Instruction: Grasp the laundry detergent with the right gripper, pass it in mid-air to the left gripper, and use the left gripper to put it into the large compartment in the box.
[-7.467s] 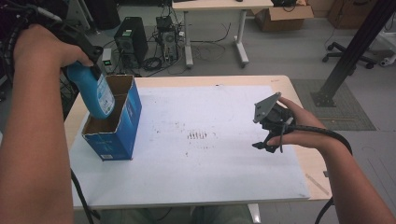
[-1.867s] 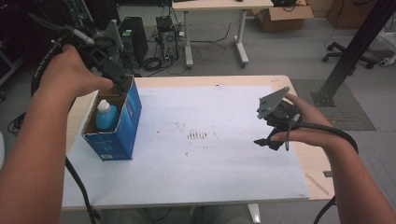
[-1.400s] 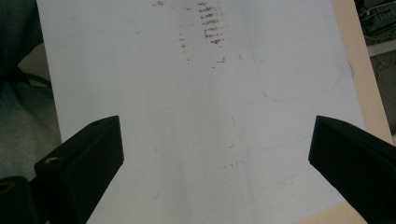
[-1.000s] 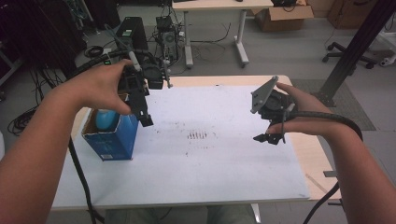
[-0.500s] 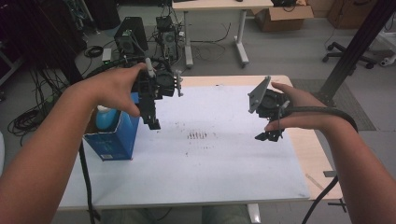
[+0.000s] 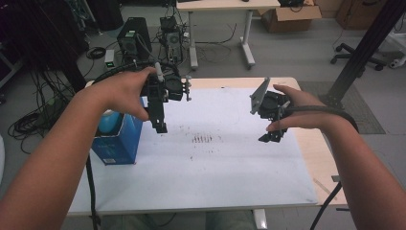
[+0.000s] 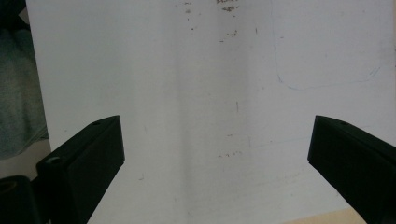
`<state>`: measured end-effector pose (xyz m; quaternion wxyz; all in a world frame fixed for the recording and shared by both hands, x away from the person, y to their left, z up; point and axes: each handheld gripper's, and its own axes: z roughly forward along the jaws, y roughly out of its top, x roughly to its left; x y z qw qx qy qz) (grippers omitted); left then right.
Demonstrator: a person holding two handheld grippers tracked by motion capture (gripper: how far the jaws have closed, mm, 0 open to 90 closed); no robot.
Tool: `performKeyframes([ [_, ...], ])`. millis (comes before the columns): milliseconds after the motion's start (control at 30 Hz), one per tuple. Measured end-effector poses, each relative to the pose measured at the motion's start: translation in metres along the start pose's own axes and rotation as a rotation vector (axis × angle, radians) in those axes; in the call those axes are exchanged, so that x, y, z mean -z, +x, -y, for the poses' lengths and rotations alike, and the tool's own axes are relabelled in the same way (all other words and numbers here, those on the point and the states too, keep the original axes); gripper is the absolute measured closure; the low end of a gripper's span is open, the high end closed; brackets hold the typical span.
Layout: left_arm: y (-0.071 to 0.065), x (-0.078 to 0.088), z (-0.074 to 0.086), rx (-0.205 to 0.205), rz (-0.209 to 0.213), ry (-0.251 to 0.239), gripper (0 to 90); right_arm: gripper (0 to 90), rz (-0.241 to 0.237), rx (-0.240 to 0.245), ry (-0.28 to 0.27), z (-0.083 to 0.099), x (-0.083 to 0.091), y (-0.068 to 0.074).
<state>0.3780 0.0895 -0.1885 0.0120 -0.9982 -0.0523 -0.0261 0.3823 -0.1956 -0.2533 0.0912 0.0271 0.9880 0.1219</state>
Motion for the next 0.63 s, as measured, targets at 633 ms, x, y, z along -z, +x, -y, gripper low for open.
performKeyframes([
  [633,0.000,-0.003,0.002,0.021,-0.004,-0.007,0.3,4.0,-0.002,0.007,0.005,-0.004,-0.011,0.000],
])
